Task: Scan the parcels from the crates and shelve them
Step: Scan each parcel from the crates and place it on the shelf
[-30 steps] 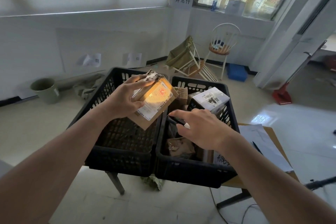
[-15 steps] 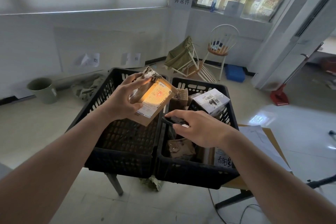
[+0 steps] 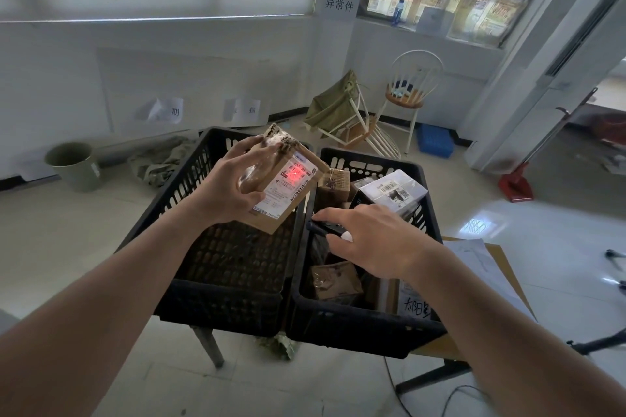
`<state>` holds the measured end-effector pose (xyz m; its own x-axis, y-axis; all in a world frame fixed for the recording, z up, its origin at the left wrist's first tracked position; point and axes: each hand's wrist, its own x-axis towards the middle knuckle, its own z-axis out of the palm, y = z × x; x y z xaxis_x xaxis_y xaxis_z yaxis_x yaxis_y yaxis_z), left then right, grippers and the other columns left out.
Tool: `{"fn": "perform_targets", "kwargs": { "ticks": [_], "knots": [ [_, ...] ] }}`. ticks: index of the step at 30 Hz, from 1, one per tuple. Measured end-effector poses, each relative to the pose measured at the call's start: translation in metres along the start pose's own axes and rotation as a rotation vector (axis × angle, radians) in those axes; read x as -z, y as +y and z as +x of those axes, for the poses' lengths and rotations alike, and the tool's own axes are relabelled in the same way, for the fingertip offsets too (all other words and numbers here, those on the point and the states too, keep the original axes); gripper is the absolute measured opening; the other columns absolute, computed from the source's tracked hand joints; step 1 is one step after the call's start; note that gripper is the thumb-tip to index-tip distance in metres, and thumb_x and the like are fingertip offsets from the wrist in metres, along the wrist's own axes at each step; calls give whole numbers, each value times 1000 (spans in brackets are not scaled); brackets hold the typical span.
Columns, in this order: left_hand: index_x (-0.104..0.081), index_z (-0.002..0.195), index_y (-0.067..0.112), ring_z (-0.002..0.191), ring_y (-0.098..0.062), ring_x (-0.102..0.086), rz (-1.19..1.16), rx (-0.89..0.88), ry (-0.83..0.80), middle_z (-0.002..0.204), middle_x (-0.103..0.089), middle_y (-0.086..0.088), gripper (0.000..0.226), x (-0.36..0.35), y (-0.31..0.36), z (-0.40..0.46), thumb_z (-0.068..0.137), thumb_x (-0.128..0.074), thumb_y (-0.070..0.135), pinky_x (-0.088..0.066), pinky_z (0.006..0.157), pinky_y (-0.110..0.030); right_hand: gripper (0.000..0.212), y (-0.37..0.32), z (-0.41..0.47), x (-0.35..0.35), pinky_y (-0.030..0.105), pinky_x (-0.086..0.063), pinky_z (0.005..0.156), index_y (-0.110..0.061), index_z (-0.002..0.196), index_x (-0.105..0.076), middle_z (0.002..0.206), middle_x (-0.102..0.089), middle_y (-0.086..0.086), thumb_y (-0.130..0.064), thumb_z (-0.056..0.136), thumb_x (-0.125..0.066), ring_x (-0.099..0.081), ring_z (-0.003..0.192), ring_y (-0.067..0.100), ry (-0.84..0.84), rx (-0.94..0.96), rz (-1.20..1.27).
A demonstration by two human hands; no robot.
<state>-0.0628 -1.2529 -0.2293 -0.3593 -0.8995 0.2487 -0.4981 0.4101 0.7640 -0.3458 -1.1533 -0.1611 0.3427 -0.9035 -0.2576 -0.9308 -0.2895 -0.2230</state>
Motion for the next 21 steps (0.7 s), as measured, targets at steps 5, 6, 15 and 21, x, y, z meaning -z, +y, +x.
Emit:
{"fn": "perform_targets", "kwargs": {
  "ticks": [5, 6, 15, 21],
  "knots": [
    [-40, 159, 41, 155, -15, -25, -20, 9, 11, 166, -23, 17, 93, 1, 0, 1, 87, -78, -2, -57, 106, -44, 47, 3, 4, 0, 54, -48, 105, -56, 154, -34, 130, -65, 4, -54, 107, -42, -57, 117, 30, 31, 26, 17],
    [-40, 159, 42, 156, -16, -25, -34, 12, 10, 166, -23, 18, 93, 1, 0, 1, 87, -78, -2, -57, 105, -45, 47, 3, 4, 1, 54, -48, 105, -57, 154, -34, 131, -65, 4, -54, 107, -42, -57, 118, 30, 37, 30, 19],
    [-42, 157, 47, 155, -19, -29, -54, 3, 50, 165, -25, 20, 95, -1, 3, -4, 85, -79, -4, -58, 104, -48, 45, 9, 0, 9, 29, -53, 82, -50, 156, -42, 122, -63, -9, -49, 110, -45, -68, 92, 10, -39, 80, 216],
    [-38, 156, 54, 156, -14, -26, -22, 5, 111, 166, -24, 17, 103, -15, 16, -5, 83, -79, -6, -54, 109, -43, 43, 26, -7, 18, 18, -44, 59, -48, 155, -43, 100, -68, -11, -46, 112, -43, -63, 67, 9, -85, 118, 303]
  ]
}}
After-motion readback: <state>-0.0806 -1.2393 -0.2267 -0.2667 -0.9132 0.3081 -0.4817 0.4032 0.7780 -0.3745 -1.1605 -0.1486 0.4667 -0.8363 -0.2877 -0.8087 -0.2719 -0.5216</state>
